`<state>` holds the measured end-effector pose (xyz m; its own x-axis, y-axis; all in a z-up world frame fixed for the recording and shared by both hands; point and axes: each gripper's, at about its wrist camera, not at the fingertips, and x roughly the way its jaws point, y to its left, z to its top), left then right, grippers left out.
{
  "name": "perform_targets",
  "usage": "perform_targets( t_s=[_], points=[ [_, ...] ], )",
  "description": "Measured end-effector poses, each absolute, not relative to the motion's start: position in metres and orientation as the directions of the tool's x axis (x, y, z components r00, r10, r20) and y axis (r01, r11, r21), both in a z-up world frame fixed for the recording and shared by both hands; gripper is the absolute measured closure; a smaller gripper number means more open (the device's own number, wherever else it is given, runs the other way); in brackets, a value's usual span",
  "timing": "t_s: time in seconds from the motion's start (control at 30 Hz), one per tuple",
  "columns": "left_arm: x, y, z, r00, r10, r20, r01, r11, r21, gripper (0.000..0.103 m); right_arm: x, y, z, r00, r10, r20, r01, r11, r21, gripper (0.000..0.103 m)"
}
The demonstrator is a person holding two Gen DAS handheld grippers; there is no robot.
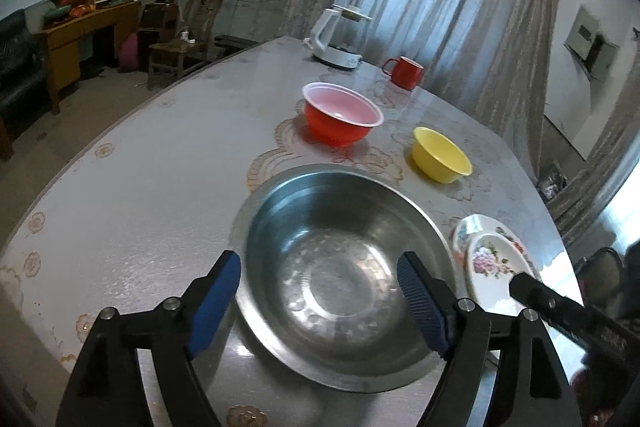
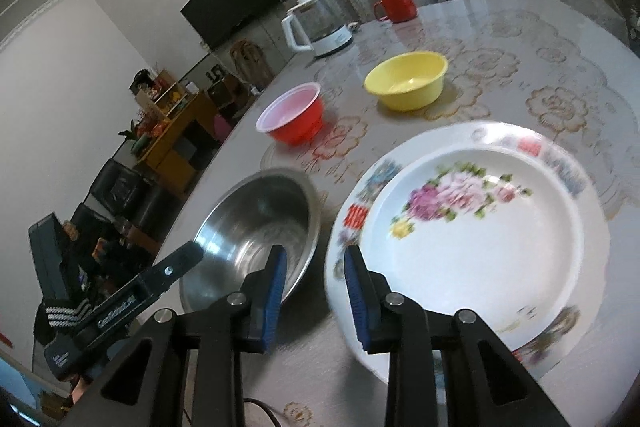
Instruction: Organize plates and bowls
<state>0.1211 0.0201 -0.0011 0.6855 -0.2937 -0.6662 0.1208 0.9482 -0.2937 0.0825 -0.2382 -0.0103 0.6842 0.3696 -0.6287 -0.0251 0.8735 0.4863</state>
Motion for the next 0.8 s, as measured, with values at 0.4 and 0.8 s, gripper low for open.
perform_targets(
  t_s=[0.4, 0.8],
  points=[
    [0.124, -0.022, 0.017, 0.661, -0.339, -0.669, 0.23, 0.941, -0.249, 0.019, 0.101, -0.29, 0.003, 0.708, 0.256, -0.658, 0.057, 0.908, 0.415, 0.069],
    [0.15, -0.059, 0.028, 0.621, -0.376, -0.687, 0.286, 0.925, -0.248, 0.01, 0.157, -0.351, -0.007, 0.663, 0.132, -0.737, 0.149, 0.941, 0.303, 0.069]
  ],
)
